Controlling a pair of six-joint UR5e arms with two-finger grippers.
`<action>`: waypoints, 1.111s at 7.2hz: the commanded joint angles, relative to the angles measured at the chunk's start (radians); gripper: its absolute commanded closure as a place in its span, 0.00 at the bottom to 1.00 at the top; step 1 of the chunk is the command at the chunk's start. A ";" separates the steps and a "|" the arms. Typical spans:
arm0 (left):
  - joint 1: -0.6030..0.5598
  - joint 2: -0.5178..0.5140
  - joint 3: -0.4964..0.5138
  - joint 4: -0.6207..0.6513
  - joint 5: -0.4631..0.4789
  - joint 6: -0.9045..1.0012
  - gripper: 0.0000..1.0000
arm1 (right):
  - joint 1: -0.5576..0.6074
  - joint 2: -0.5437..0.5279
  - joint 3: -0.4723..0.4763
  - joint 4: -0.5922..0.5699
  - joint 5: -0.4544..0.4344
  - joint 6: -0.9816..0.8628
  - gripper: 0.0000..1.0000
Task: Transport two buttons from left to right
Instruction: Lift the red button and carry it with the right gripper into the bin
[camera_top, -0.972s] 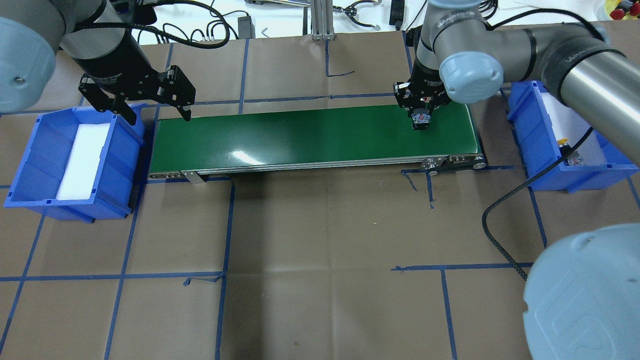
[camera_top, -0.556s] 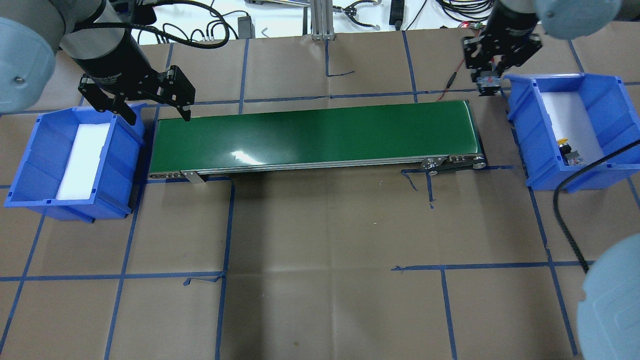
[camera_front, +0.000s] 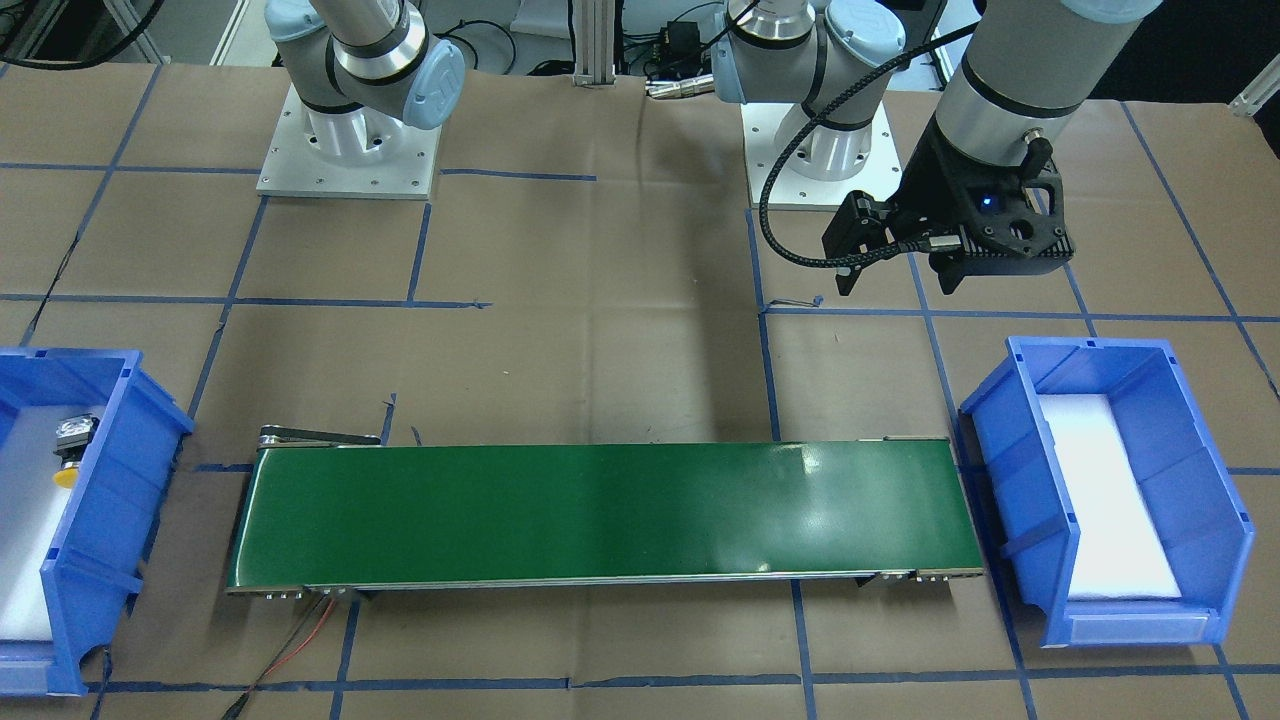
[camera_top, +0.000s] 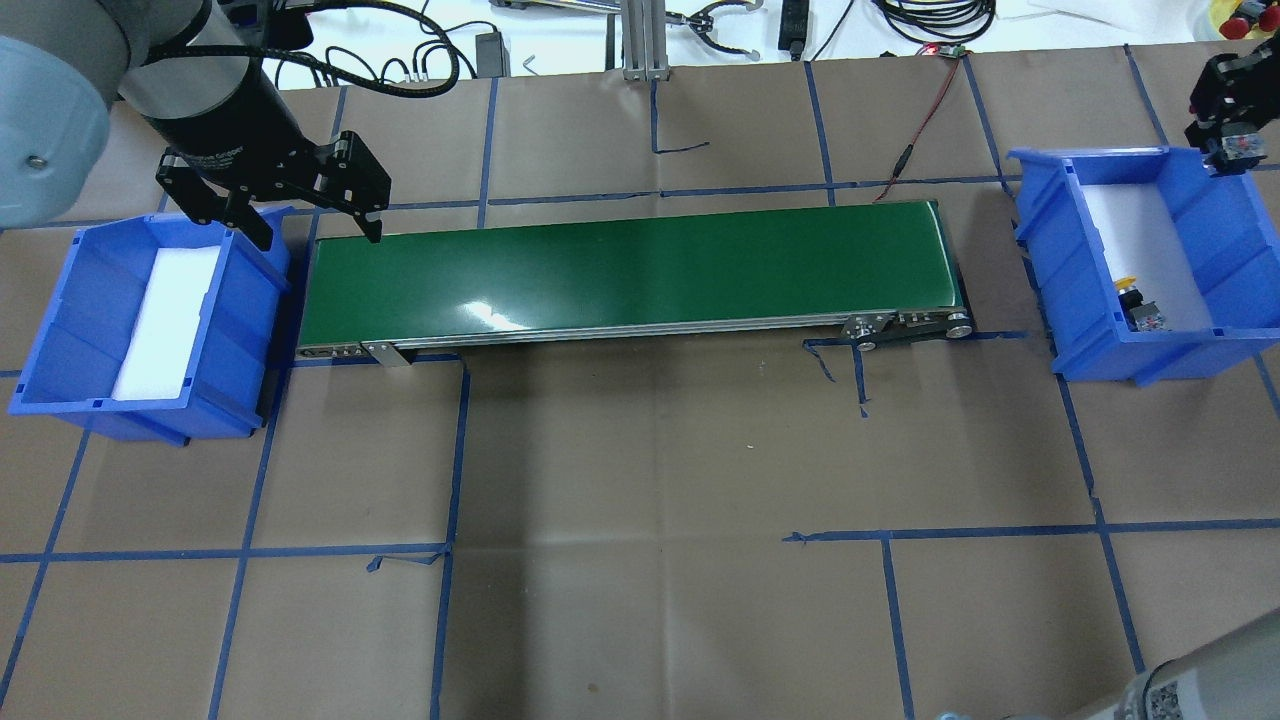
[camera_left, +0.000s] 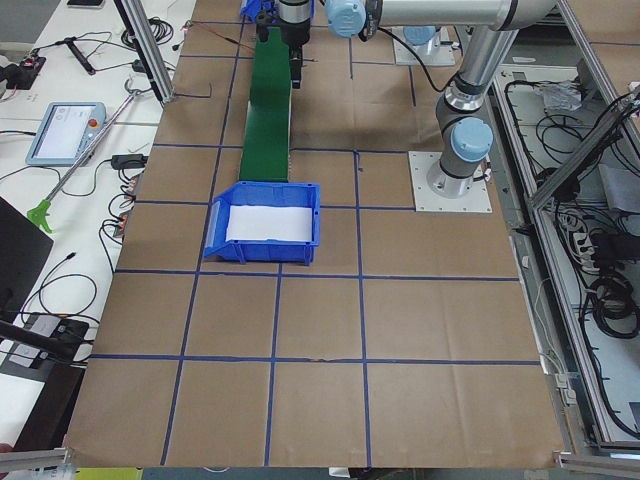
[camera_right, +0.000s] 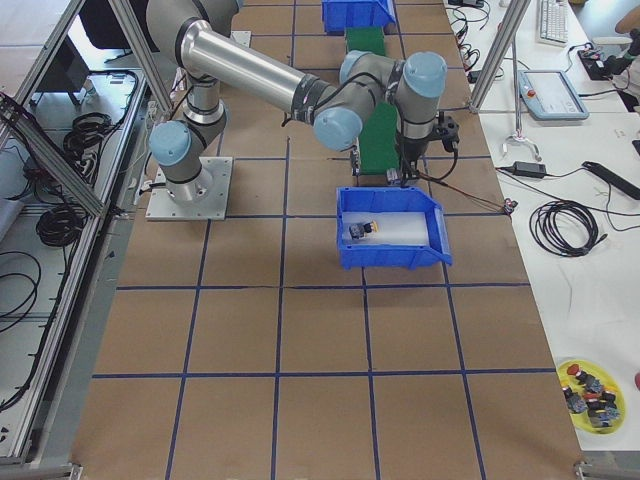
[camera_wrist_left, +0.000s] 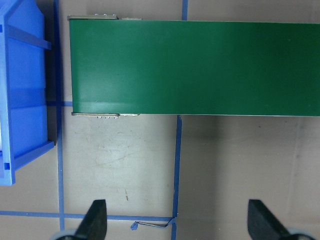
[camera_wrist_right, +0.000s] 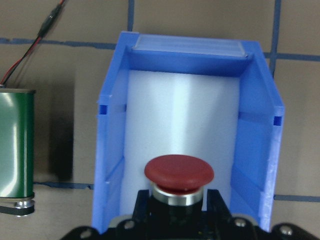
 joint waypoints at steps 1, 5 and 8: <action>0.001 -0.001 0.000 0.000 0.001 0.000 0.00 | -0.035 0.115 0.004 -0.089 -0.004 -0.032 0.98; 0.001 -0.001 0.000 0.000 -0.001 -0.001 0.00 | 0.049 0.193 0.056 -0.267 -0.009 -0.012 0.98; 0.001 -0.002 0.000 0.000 0.001 -0.003 0.00 | 0.070 0.241 0.070 -0.340 -0.033 -0.016 0.97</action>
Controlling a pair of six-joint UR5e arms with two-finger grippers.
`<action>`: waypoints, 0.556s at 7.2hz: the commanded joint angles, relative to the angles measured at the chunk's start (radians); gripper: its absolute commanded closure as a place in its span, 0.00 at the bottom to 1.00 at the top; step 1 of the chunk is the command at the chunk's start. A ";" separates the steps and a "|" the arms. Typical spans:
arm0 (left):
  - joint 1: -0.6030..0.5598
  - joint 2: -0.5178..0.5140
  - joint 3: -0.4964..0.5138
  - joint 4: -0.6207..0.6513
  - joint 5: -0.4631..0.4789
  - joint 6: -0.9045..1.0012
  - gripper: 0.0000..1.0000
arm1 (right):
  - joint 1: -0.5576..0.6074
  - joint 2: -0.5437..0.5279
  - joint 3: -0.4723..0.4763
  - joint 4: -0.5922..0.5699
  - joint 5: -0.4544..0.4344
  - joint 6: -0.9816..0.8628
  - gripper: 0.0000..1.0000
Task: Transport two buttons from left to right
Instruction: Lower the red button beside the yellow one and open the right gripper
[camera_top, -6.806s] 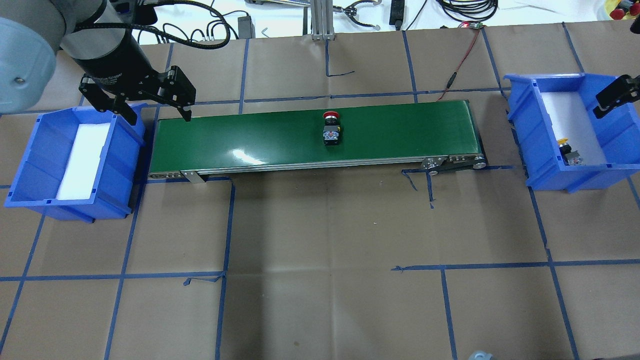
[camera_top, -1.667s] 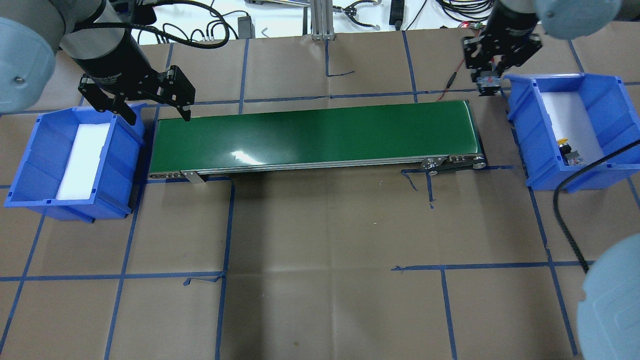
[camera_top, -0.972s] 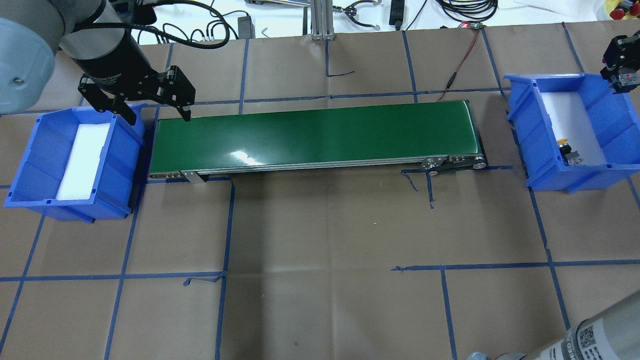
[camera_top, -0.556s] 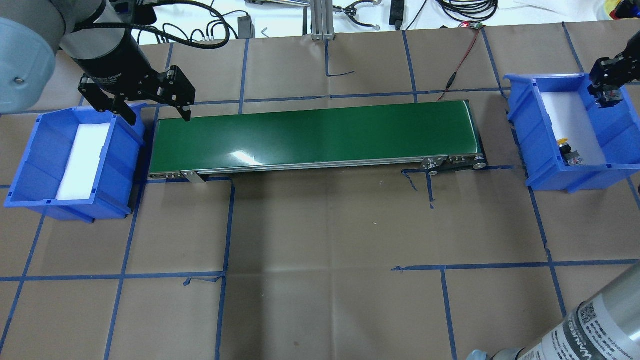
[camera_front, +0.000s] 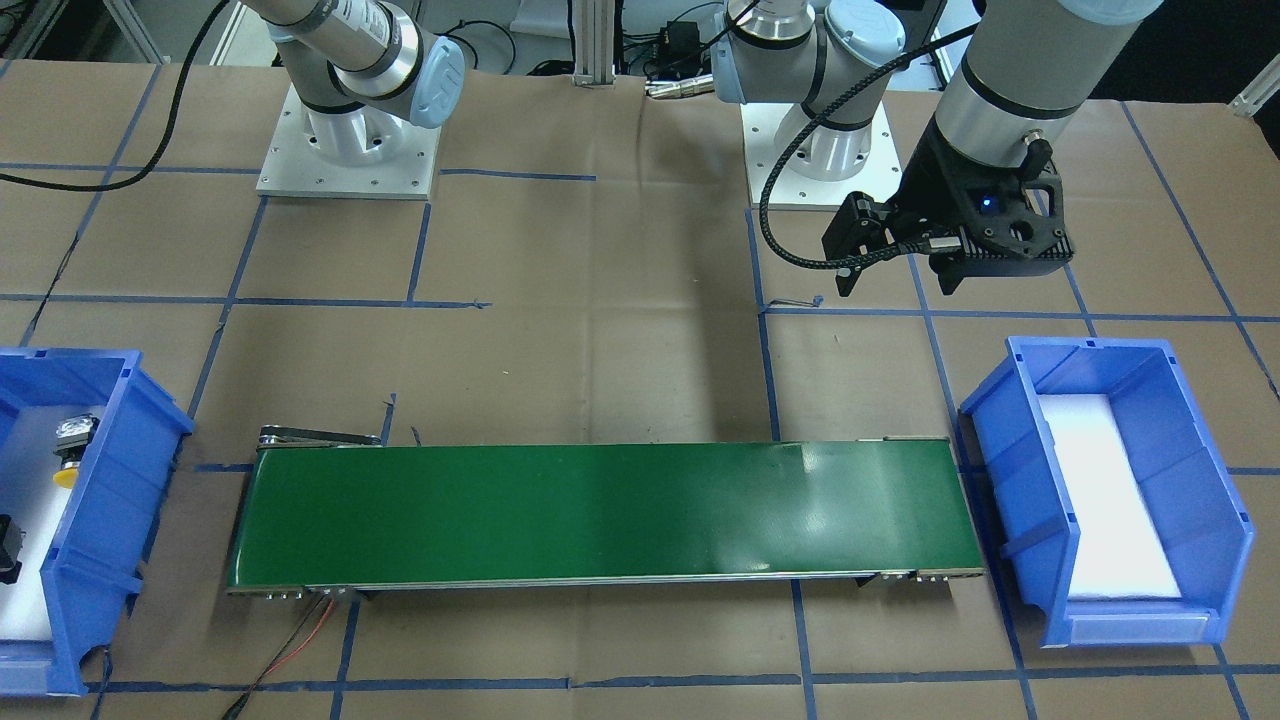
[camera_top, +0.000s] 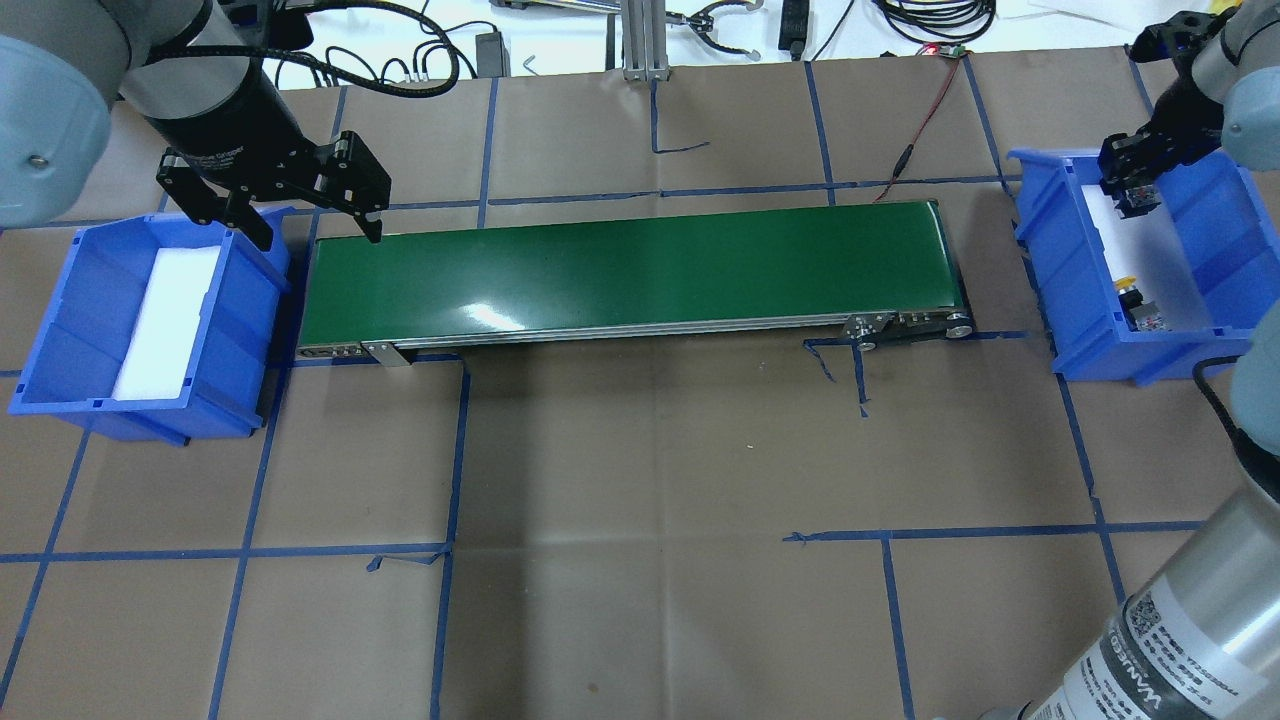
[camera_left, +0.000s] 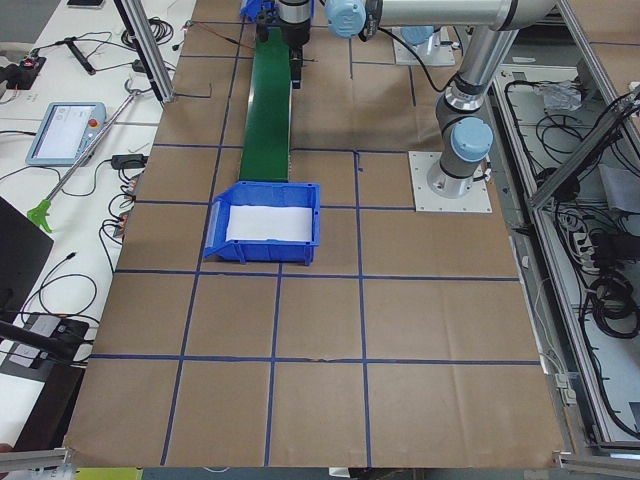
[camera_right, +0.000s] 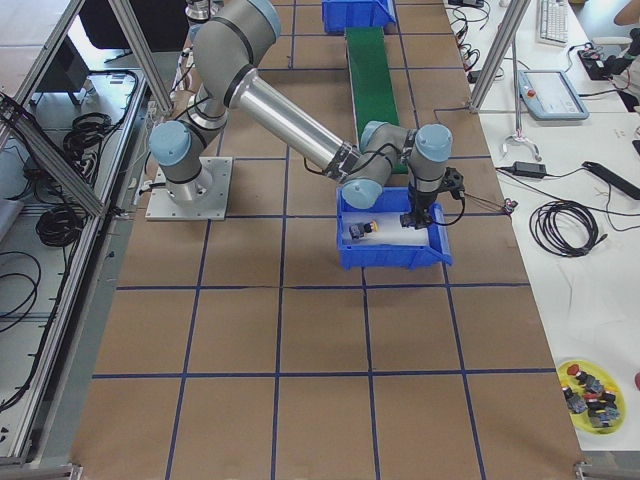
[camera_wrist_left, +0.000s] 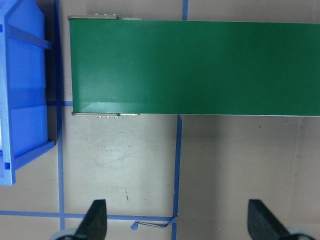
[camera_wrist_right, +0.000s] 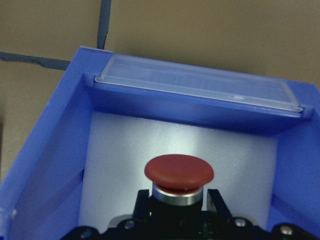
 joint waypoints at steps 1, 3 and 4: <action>0.000 0.001 0.001 0.000 0.001 -0.001 0.00 | 0.003 0.015 0.032 -0.010 -0.005 0.004 0.97; -0.001 -0.001 0.002 0.000 0.001 -0.001 0.00 | 0.001 0.004 0.067 -0.011 -0.005 0.006 0.97; 0.000 -0.001 0.002 0.000 0.001 -0.001 0.00 | 0.000 0.006 0.067 -0.011 -0.005 0.006 0.96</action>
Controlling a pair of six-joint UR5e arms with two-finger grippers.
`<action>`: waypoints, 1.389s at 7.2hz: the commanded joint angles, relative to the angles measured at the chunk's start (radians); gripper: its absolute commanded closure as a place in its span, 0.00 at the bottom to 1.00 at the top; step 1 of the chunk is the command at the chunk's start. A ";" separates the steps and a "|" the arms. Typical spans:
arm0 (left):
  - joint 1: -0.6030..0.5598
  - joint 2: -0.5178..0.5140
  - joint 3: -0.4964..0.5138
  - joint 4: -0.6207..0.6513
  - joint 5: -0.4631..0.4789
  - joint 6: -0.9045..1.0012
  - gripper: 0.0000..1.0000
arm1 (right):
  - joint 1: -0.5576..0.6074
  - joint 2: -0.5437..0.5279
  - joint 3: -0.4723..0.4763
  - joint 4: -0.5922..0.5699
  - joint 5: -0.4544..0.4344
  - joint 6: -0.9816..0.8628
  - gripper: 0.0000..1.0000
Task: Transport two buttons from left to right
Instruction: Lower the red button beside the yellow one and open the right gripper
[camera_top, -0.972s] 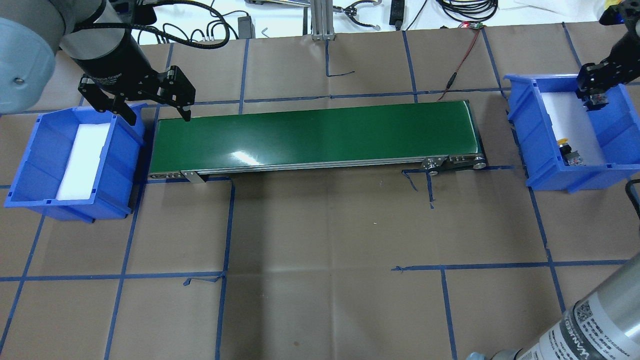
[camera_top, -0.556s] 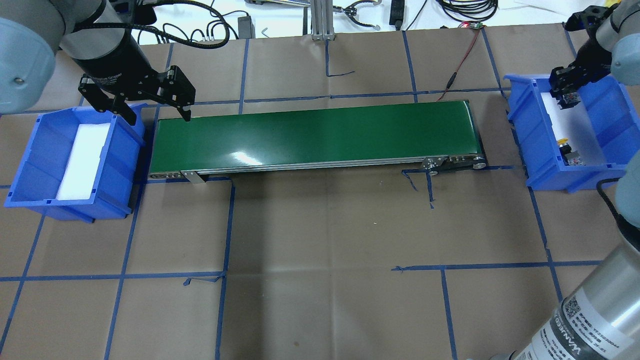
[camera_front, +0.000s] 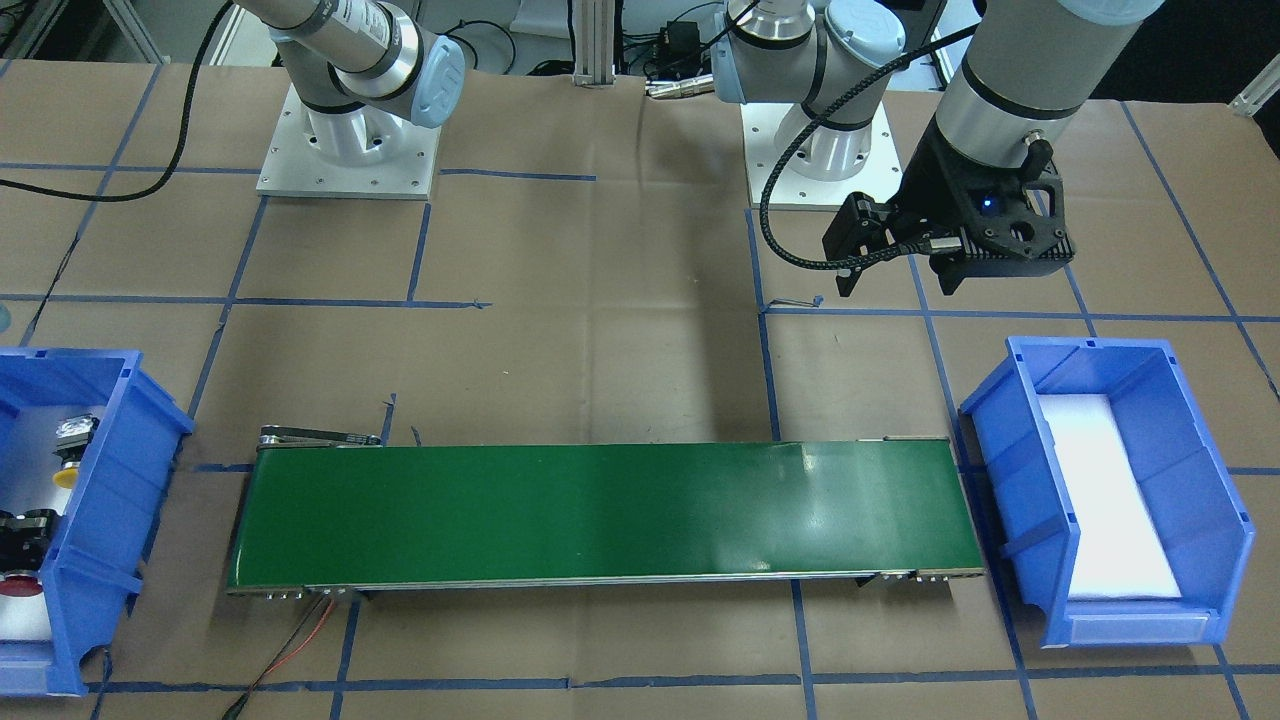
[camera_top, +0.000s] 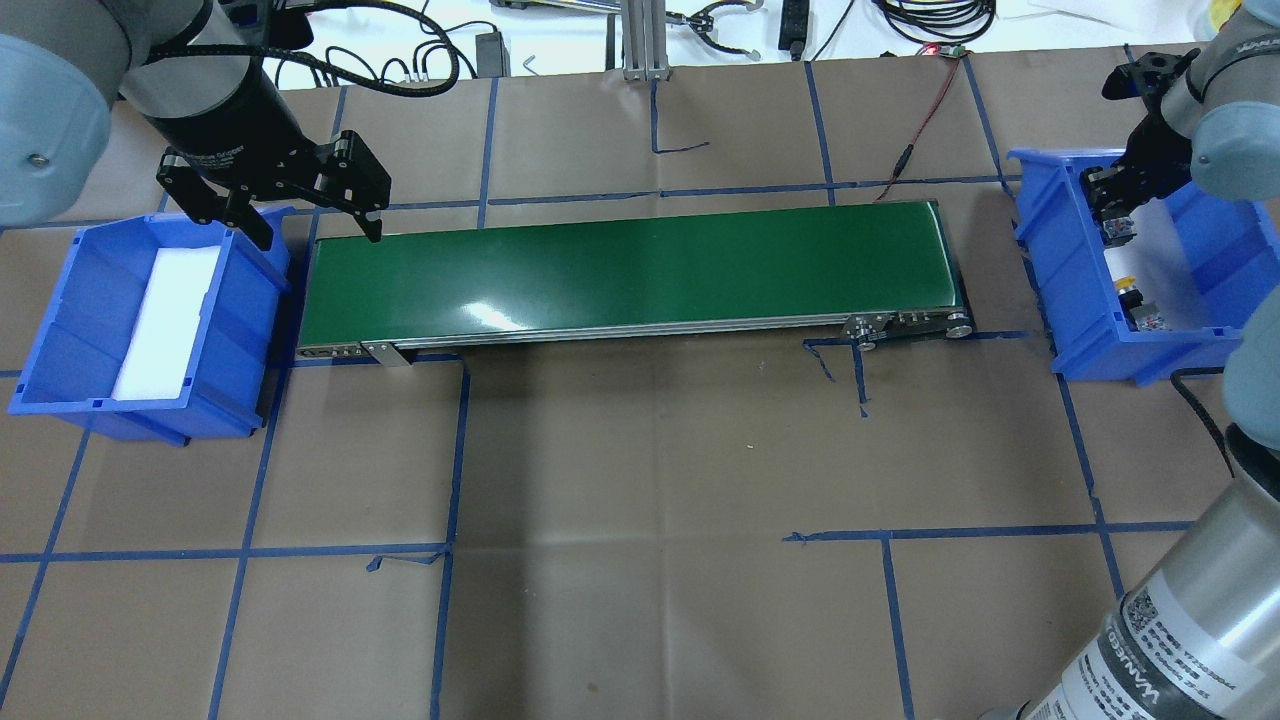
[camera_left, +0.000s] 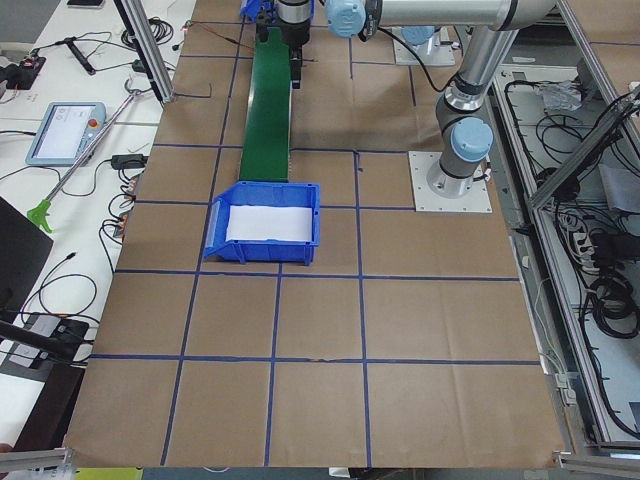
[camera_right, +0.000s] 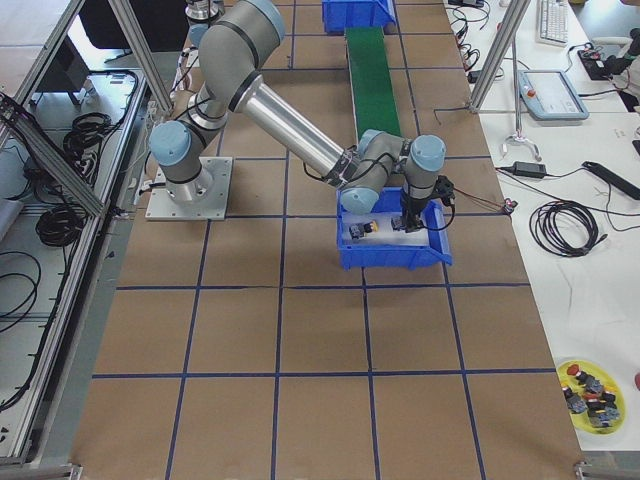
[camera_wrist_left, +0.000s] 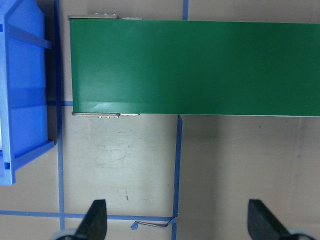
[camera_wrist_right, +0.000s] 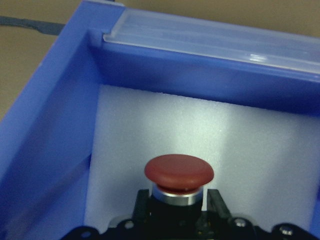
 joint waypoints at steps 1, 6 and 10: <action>-0.001 0.000 0.000 0.000 -0.001 0.000 0.00 | -0.006 0.001 0.005 -0.006 0.000 0.000 0.81; -0.001 0.003 -0.001 0.000 0.000 0.001 0.00 | -0.008 -0.012 -0.011 0.004 -0.035 0.000 0.01; 0.000 0.003 -0.001 0.000 0.000 0.003 0.00 | -0.002 -0.230 -0.025 0.174 -0.023 0.003 0.01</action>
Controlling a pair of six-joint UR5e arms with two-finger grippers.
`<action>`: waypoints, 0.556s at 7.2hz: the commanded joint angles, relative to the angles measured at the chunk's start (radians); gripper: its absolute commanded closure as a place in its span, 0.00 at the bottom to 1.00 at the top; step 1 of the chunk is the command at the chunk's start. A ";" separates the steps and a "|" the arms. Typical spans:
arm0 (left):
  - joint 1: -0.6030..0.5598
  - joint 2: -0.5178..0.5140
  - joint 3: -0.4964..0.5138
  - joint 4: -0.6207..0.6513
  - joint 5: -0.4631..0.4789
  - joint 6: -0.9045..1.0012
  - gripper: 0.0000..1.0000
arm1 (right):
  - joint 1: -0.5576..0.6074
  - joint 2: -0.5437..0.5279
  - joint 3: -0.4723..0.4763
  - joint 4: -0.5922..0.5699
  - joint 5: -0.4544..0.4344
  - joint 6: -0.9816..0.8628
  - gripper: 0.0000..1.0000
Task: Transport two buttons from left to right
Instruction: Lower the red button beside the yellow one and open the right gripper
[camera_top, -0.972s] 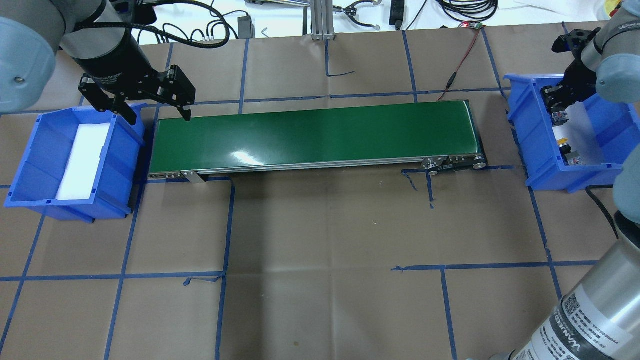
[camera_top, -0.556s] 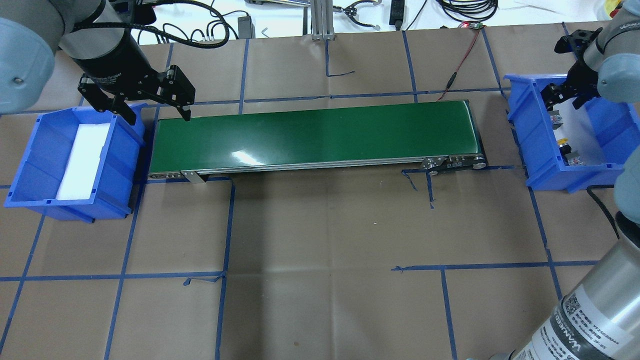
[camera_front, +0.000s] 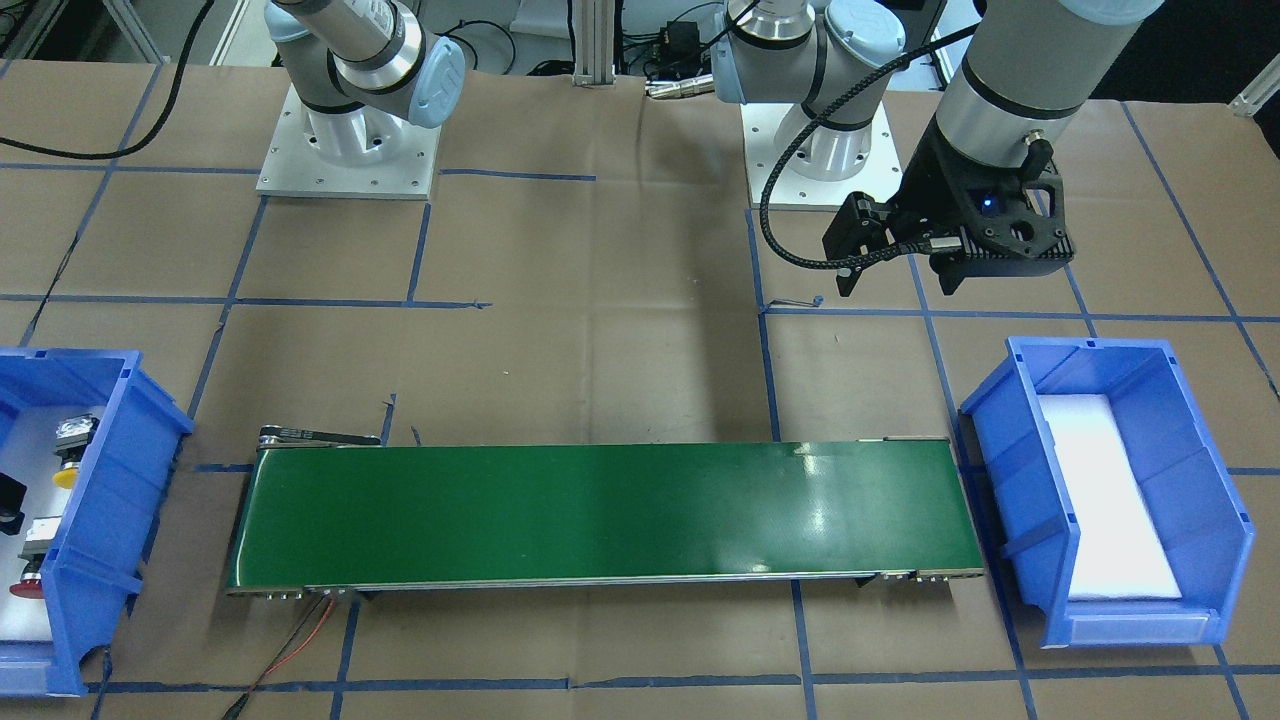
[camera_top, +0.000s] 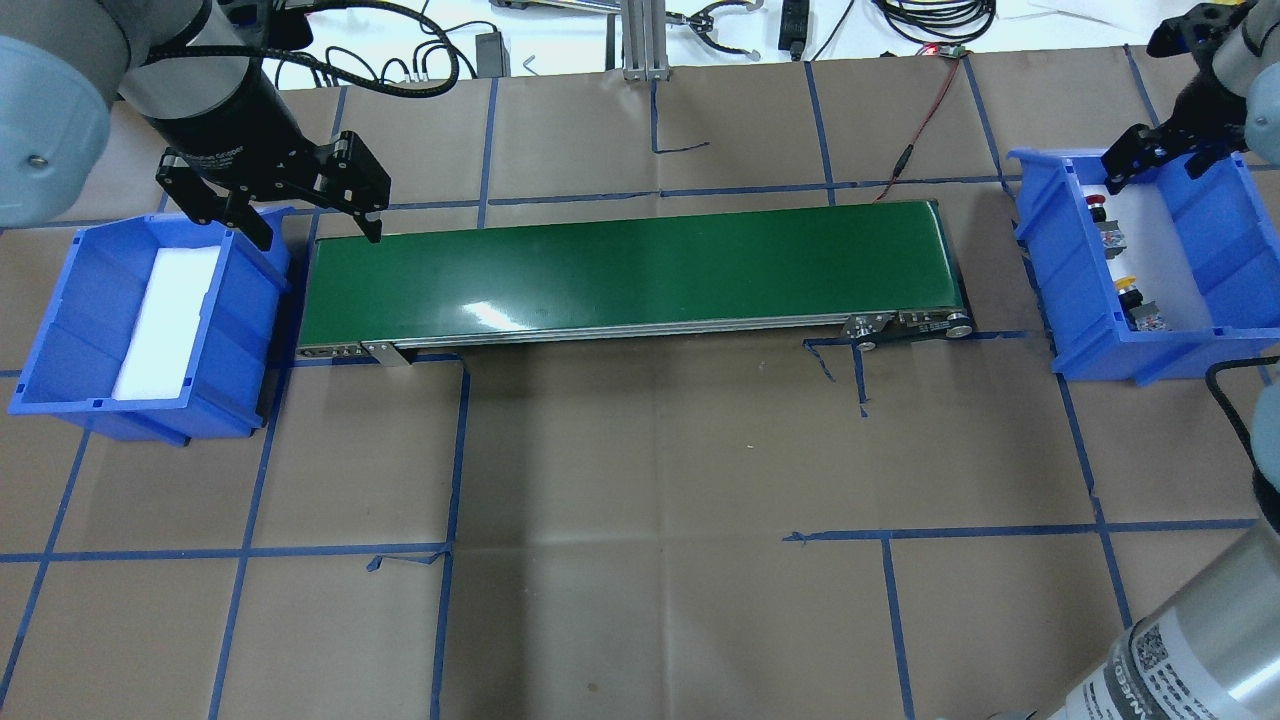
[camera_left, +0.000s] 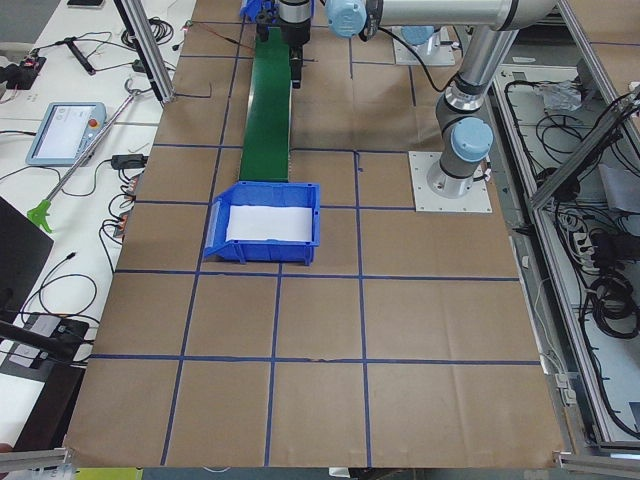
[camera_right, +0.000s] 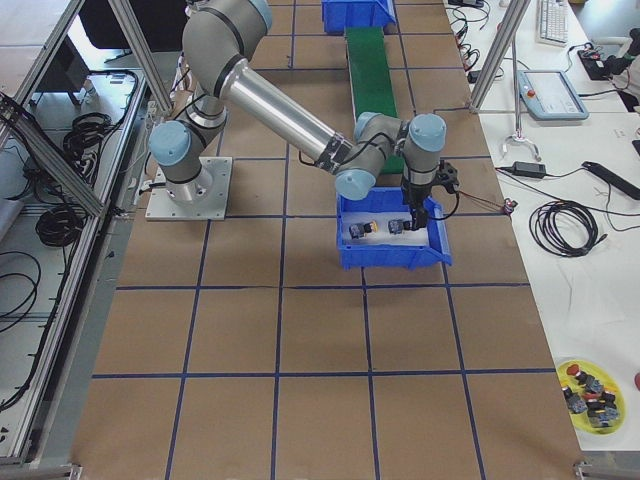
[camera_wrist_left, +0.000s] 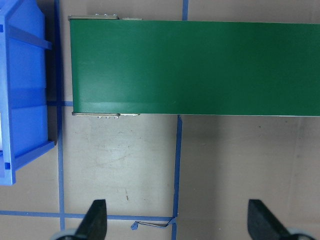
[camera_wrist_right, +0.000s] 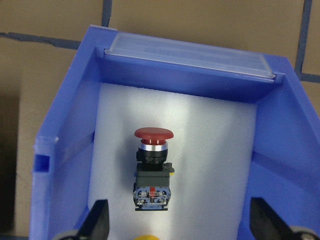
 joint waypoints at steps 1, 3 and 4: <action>0.000 -0.001 0.001 0.000 0.000 0.001 0.00 | 0.018 -0.176 0.000 0.084 0.011 0.001 0.00; 0.000 0.000 0.001 0.000 -0.001 0.001 0.00 | 0.089 -0.300 0.005 0.182 0.011 0.158 0.00; 0.000 0.000 0.001 0.000 0.000 0.001 0.00 | 0.132 -0.315 0.002 0.194 0.018 0.323 0.00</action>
